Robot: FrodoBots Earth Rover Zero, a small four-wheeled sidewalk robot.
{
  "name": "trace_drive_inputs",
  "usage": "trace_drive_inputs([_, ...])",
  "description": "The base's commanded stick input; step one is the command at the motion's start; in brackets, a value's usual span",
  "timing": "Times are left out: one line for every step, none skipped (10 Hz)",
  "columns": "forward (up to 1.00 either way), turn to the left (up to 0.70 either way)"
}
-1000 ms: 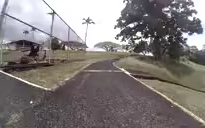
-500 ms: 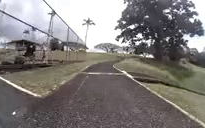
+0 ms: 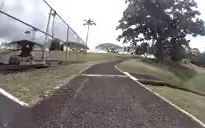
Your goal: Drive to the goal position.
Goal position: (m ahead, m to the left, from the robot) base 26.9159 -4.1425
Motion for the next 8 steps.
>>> trace_drive_inputs([0.70, 0.01])
trace_drive_inputs([0.70, 0.01])
trace_drive_inputs([0.70, 0.01])
trace_drive_inputs([0.70, 0.01])
trace_drive_inputs([0.70, 0.01])
trace_drive_inputs([0.70, 0.01])
trace_drive_inputs([0.70, 0.01])
trace_drive_inputs([0.70, 0.01])
